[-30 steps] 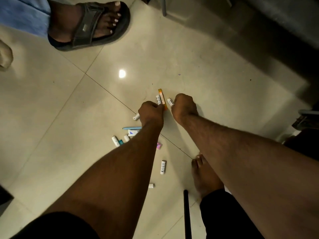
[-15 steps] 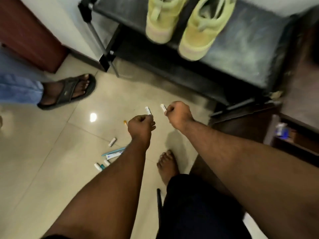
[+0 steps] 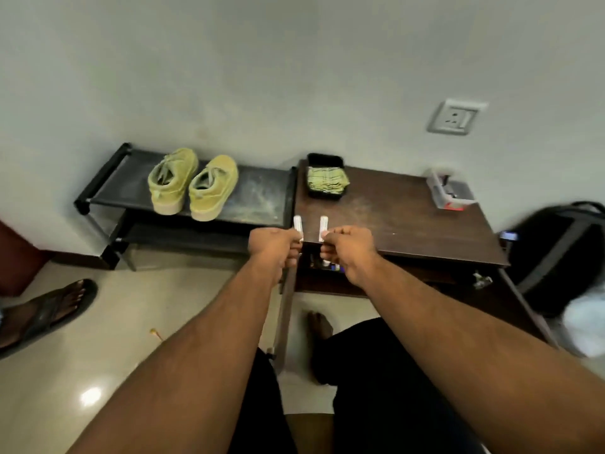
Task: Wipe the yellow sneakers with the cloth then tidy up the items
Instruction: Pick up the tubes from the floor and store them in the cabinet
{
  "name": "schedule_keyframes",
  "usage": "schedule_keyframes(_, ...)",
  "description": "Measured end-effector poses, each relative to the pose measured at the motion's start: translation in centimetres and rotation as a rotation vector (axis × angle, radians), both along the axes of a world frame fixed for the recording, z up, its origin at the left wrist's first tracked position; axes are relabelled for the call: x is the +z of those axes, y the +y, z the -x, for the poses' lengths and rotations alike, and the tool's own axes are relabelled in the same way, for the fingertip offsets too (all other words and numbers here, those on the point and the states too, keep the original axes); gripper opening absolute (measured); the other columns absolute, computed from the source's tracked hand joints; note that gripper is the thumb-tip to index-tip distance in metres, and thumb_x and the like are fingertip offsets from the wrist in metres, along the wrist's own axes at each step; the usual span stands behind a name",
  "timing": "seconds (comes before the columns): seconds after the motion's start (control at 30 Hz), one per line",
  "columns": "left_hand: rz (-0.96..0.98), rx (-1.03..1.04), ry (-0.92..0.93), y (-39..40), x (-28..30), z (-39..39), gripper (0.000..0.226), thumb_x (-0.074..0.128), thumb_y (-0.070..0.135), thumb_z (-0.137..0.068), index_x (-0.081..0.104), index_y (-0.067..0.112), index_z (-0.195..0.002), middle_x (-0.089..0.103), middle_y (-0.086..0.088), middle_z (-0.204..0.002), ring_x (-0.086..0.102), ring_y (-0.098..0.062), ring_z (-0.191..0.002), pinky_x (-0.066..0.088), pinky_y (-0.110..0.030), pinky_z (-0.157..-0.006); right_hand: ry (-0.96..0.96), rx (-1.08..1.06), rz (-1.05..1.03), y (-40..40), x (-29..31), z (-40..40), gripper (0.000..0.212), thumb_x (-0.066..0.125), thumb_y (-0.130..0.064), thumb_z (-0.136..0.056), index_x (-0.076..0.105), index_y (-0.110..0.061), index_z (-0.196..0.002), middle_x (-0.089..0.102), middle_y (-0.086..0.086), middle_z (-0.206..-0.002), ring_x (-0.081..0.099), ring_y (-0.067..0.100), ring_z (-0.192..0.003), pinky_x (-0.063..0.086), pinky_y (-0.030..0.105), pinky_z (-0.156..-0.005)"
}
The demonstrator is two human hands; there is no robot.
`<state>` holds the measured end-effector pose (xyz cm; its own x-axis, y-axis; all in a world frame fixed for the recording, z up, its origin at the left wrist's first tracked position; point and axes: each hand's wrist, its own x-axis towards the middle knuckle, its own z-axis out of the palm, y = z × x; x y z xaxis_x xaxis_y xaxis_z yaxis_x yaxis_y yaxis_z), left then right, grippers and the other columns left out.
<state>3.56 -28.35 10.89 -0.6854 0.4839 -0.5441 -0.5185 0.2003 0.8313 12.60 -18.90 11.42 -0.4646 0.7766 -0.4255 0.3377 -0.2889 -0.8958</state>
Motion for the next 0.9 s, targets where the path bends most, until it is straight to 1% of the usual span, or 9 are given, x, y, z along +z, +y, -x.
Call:
schedule_keyframes(0.13,0.141,-0.114,0.013,4.4,-2.5,-6.9,0.017,0.073,0.01,-0.079,0.059,0.01,-0.069,0.059,-0.009,-0.065,0.043,-0.013,-0.046,0.033,-0.019,-0.042,-0.072,0.029,0.113,4.9,-1.2,-7.7,0.014,0.062,0.001,-0.087,0.062,-0.004,-0.073,0.061,0.011,-0.067,0.057,0.017,-0.054,0.054,0.029,-0.053)
schedule_keyframes(0.23,0.264,-0.177,0.048,7.7,-6.6,-10.4,0.011,0.077,0.011,-0.074,0.067,0.007,-0.076,0.061,-0.009,-0.069,0.046,-0.015,-0.049,0.037,-0.02,-0.048,-0.135,-0.002,0.182,8.2,-5.2,-12.0,0.013,0.065,0.004,-0.084,0.063,-0.001,-0.071,0.059,0.014,-0.067,0.056,0.019,-0.054,0.054,0.03,-0.052)
schedule_keyframes(0.33,0.332,-0.186,0.042,10.5,-11.3,-12.7,0.01,0.076,0.012,-0.077,0.068,0.008,-0.072,0.065,-0.007,-0.068,0.046,-0.013,-0.046,0.034,-0.018,-0.045,-0.184,-0.052,0.242,11.2,-9.5,-14.4,0.006,0.065,0.004,-0.084,0.065,0.004,-0.078,0.061,0.015,-0.069,0.058,0.021,-0.059,0.055,0.029,-0.053)
schedule_keyframes(0.47,0.358,-0.121,-0.178,14.6,-16.6,-13.2,0.015,0.063,0.004,-0.088,0.06,0.006,-0.073,0.054,-0.007,-0.056,0.043,-0.011,-0.036,0.031,-0.015,-0.038,-0.177,-0.152,0.329,13.9,-15.3,-15.2,0.011,0.062,0.004,-0.086,0.062,0.011,-0.094,0.06,0.015,-0.073,0.056,0.022,-0.061,0.057,0.028,-0.051)
schedule_keyframes(0.53,0.367,-0.058,-0.275,17.0,-19.4,-12.8,0.016,0.062,0.001,-0.089,0.059,0.004,-0.074,0.055,-0.01,-0.057,0.047,-0.014,-0.039,0.039,-0.019,-0.038,-0.17,-0.209,0.38,15.1,-18.4,-14.9,0.012,0.06,0.006,-0.087,0.061,0.013,-0.096,0.06,0.017,-0.072,0.059,0.025,-0.061,0.058,0.028,-0.053)
schedule_keyframes(0.63,0.333,0.027,-0.317,19.9,-22.5,-12.2,0.007,0.068,-0.004,-0.083,0.063,-0.003,-0.088,0.063,-0.015,-0.07,0.058,-0.019,-0.053,0.052,-0.021,-0.043,-0.139,-0.271,0.437,16.6,-22.3,-13.7,0.003,0.061,0.008,-0.085,0.061,0.009,-0.088,0.061,0.019,-0.072,0.062,0.028,-0.06,0.059,0.03,-0.056)
schedule_keyframes(0.73,0.298,0.072,-0.343,21.7,-24.9,-12.0,0.008,0.068,-0.005,-0.082,0.063,-0.001,-0.083,0.065,-0.014,-0.072,0.06,-0.02,-0.056,0.056,-0.025,-0.051,-0.092,-0.307,0.452,17.5,-25.0,-12.1,0.012,0.066,0.006,-0.083,0.062,-0.001,-0.074,0.063,0.015,-0.068,0.063,0.023,-0.055,0.058,0.032,-0.06)
schedule_keyframes(0.8,0.31,0.089,-0.327,22.4,-26.4,-12.1,0.007,0.069,-0.004,-0.082,0.065,0.002,-0.084,0.066,-0.013,-0.074,0.059,-0.018,-0.056,0.056,-0.026,-0.053,-0.076,-0.317,0.437,18.0,-26.3,-11.3,0.011,0.068,0.003,-0.082,0.064,-0.004,-0.073,0.064,0.012,-0.067,0.06,0.021,-0.055,0.054,0.03,-0.059)
schedule_keyframes(0.9,0.326,0.133,-0.284,22.9,-27.9,-12.4,0.011,0.072,0.001,-0.08,0.069,0.002,-0.09,0.068,-0.01,-0.075,0.054,-0.012,-0.051,0.044,-0.022,-0.044,-0.072,-0.319,0.387,18.7,-27.8,-10.5,0.013,0.068,0.0,-0.083,0.066,-0.007,-0.073,0.062,0.01,-0.068,0.055,0.019,-0.059,0.049,0.029,-0.058)
